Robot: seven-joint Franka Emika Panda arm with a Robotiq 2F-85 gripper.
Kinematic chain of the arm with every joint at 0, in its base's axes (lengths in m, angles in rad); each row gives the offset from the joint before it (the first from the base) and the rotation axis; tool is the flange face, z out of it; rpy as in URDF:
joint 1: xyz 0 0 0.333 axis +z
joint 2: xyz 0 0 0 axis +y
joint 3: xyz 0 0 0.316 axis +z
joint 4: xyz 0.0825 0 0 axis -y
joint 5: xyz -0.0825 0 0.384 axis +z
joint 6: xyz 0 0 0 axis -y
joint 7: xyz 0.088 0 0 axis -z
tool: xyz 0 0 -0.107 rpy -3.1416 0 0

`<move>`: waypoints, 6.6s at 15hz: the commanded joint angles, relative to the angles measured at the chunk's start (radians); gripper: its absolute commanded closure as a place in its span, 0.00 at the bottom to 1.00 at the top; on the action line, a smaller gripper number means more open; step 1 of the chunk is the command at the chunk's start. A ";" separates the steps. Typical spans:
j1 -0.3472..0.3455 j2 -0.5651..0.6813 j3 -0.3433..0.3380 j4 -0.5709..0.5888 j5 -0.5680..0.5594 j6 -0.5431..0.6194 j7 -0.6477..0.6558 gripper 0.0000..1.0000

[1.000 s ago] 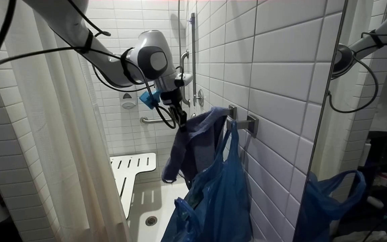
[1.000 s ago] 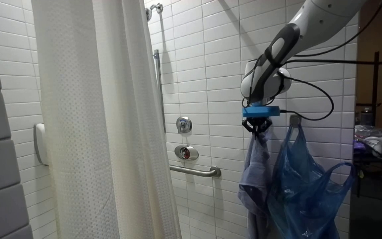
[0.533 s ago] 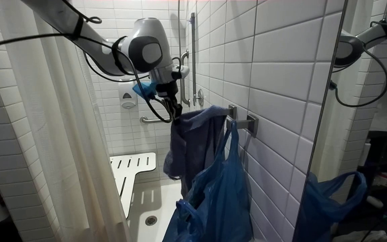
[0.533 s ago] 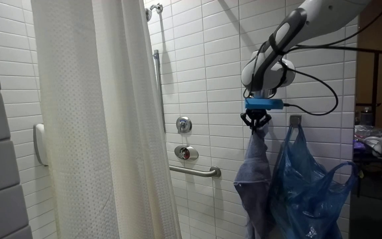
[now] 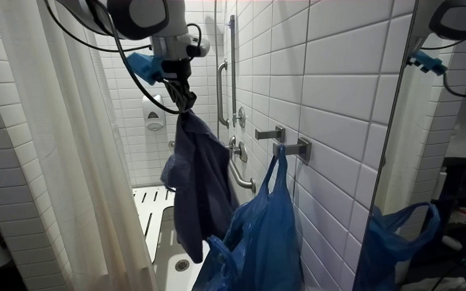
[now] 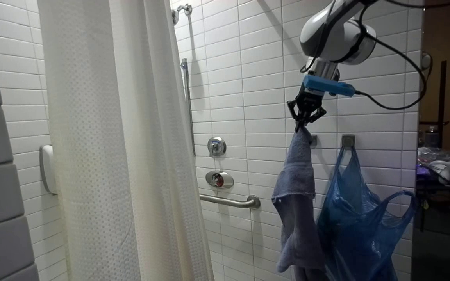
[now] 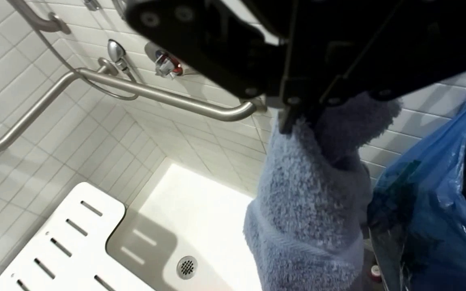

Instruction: Remove the towel from the hook on the left and put it on the right hook

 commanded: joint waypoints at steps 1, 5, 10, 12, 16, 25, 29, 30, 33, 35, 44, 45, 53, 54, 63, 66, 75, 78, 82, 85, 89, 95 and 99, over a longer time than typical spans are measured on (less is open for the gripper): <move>0.006 -0.134 0.020 -0.066 0.034 -0.068 -0.052 0.99; 0.004 -0.198 0.010 -0.081 0.059 -0.125 -0.075 0.99; -0.019 -0.266 -0.026 -0.058 0.092 -0.189 -0.088 0.99; -0.028 -0.301 -0.039 -0.049 0.093 -0.219 -0.091 0.99; -0.049 -0.380 -0.042 -0.036 0.076 -0.273 -0.088 0.99; -0.049 -0.468 -0.039 0.046 0.061 -0.425 -0.097 0.99; -0.050 -0.455 -0.041 0.098 0.060 -0.459 -0.092 0.99; -0.050 -0.452 -0.042 0.107 0.060 -0.462 -0.092 0.99; -0.052 -0.447 -0.045 0.130 0.059 -0.471 -0.091 0.99; -0.052 -0.443 -0.049 0.143 0.058 -0.477 -0.091 0.99; -0.055 -0.379 -0.101 0.208 0.069 -0.490 -0.095 0.99; -0.055 -0.367 -0.113 0.218 0.073 -0.494 -0.098 0.99; -0.060 -0.274 -0.215 0.262 0.106 -0.512 -0.136 0.99; -0.059 -0.264 -0.230 0.266 0.117 -0.517 -0.146 0.99; -0.072 -0.132 -0.402 0.272 0.253 -0.578 -0.280 0.99; -0.074 -0.059 -0.479 0.285 0.313 -0.615 -0.326 0.99; -0.103 0.060 -0.558 0.310 0.391 -0.630 -0.363 0.99; -0.122 0.015 -0.498 0.284 0.348 -0.580 -0.352 0.99; -0.160 -0.026 -0.406 0.255 0.292 -0.487 -0.309 0.99; -0.197 -0.046 -0.340 0.220 0.253 -0.350 -0.240 0.99; -0.251 -0.045 -0.266 0.171 0.173 -0.152 -0.126 0.99; -0.317 -0.035 -0.189 0.084 0.021 0.094 0.068 0.99; -0.390 -0.017 -0.122 0.029 -0.141 0.249 0.260 0.99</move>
